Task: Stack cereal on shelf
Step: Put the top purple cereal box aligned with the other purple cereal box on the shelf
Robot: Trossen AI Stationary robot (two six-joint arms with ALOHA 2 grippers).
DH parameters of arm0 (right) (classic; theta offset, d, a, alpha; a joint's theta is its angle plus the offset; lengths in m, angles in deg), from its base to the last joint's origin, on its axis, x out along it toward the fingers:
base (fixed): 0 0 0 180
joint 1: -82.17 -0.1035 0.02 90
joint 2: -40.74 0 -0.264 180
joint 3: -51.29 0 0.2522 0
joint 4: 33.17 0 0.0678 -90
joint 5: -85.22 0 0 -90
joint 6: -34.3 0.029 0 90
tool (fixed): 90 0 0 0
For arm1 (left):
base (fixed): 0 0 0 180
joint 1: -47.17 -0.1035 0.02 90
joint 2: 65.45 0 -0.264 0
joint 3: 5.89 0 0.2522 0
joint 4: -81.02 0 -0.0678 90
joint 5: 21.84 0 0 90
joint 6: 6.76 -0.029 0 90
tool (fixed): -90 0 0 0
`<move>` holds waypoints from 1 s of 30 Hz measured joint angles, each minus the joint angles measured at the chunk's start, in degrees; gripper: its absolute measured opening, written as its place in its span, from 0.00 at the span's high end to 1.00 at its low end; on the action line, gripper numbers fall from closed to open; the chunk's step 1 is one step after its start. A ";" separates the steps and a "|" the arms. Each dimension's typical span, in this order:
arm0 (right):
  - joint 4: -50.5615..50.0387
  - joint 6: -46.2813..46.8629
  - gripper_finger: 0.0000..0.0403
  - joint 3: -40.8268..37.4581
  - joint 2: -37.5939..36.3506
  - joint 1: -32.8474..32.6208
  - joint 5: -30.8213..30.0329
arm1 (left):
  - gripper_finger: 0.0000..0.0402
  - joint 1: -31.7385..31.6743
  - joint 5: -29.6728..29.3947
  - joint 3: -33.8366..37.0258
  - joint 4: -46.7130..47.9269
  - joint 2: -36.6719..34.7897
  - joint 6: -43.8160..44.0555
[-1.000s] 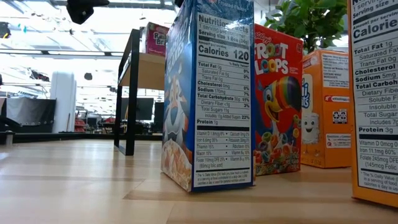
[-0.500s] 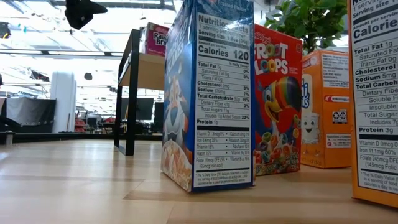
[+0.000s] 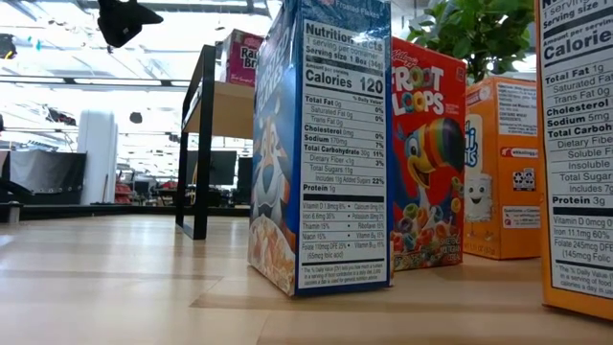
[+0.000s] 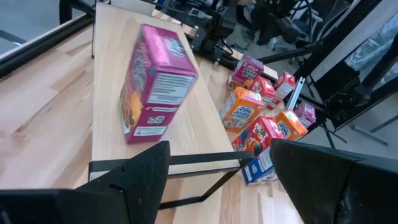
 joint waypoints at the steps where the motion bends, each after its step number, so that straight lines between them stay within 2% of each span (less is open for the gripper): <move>1: 0.08 1.40 0.37 -0.92 -0.62 -1.04 1.77 | 0.33 0.00 0.01 0.00 0.00 0.00 -0.02; 5: 0.24 5.74 0.37 -3.45 -1.85 -4.27 5.45 | 0.33 0.00 -0.03 0.00 0.00 -0.02 0.04; 16: 0.69 8.75 0.37 -3.91 1.10 -9.45 5.11 | 0.33 0.00 -2.56 0.00 0.02 -0.02 0.02; 30: 4.20 11.42 0.36 -3.93 3.90 -8.67 4.08 | 0.33 0.00 -2.66 0.00 0.35 0.00 -0.42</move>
